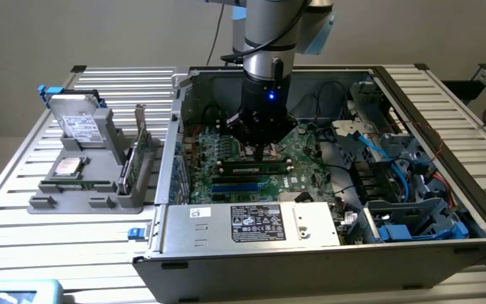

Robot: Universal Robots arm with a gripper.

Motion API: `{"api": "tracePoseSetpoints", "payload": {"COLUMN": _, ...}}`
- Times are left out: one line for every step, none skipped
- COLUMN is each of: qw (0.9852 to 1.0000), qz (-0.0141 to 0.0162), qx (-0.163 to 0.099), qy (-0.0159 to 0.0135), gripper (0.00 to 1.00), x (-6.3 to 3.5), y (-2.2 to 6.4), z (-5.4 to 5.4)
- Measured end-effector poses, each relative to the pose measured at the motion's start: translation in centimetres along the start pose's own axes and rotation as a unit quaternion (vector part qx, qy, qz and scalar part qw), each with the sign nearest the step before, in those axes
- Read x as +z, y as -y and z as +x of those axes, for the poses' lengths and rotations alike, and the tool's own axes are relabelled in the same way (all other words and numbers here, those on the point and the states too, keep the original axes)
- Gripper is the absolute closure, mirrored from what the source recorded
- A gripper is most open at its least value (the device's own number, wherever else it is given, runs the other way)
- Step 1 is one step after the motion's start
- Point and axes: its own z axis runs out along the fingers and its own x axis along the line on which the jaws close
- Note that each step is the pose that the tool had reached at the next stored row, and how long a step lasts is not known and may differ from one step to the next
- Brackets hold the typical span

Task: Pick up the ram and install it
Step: 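Press down the ram until it locks into place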

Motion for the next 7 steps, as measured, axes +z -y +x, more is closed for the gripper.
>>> {"api": "tracePoseSetpoints", "payload": {"qw": 1.0000, "qz": 0.0000, "qx": 0.001, "qy": 0.0000, "gripper": 0.89, "x": 0.00, "y": 0.00, "z": 0.00}}
{"api": "tracePoseSetpoints", "payload": {"qw": 1.0000, "qz": 0.0000, "qx": 0.001, "qy": 0.0000, "gripper": 0.89, "x": 0.00, "y": -0.01, "z": 0.00}}
{"api": "tracePoseSetpoints", "payload": {"qw": 1.0000, "qz": 0.0001, "qx": 0.001, "qy": 0.0000, "gripper": 0.89, "x": 0.00, "y": -0.01, "z": 0.00}}
{"api": "tracePoseSetpoints", "payload": {"qw": 1.0000, "qz": 0.0001, "qx": 0.001, "qy": 0.0000, "gripper": 0.89, "x": 0.00, "y": -0.01, "z": 0.00}}
{"api": "tracePoseSetpoints", "payload": {"qw": 1.0000, "qz": 0.0001, "qx": 0.001, "qy": 0.0000, "gripper": 0.89, "x": 0.00, "y": -0.01, "z": 0.00}}
{"api": "tracePoseSetpoints", "payload": {"qw": 1.0000, "qz": 0.0001, "qx": 0.001, "qy": 0.0000, "gripper": 0.89, "x": 0.00, "y": 0.00, "z": 0.00}}
{"api": "tracePoseSetpoints", "payload": {"qw": 1.0000, "qz": 0.0001, "qx": 0.001, "qy": 0.0000, "gripper": 0.89, "x": 0.00, "y": 0.00, "z": 0.00}}
